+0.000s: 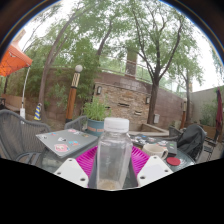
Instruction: Pour water
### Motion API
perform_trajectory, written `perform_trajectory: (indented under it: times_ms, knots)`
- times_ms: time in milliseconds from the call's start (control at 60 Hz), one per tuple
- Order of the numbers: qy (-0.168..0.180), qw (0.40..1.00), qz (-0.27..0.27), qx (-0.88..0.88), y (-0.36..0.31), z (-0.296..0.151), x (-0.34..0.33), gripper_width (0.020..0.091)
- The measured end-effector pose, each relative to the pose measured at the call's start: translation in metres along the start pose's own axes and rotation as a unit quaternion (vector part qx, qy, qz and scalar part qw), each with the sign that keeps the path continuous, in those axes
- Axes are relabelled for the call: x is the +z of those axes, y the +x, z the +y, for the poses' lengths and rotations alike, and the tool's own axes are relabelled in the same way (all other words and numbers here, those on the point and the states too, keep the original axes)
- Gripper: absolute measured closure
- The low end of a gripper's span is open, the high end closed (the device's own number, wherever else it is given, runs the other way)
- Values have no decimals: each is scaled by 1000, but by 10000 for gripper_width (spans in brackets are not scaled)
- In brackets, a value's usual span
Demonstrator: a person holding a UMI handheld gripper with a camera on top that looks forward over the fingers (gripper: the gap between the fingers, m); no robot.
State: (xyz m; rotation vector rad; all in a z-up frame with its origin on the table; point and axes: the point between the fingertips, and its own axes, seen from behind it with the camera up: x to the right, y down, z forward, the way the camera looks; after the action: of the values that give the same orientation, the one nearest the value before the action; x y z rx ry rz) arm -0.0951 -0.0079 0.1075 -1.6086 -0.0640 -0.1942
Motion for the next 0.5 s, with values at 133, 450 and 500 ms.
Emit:
perform_trajectory:
  times_ms: [133, 450, 500]
  knots:
    - [17, 1000, -3, 19, 1, -2, 12, 630]
    - [-44, 995, -77, 43, -4, 3, 29, 727]
    - [-58, 990, -93, 89, -6, 1, 40, 726]
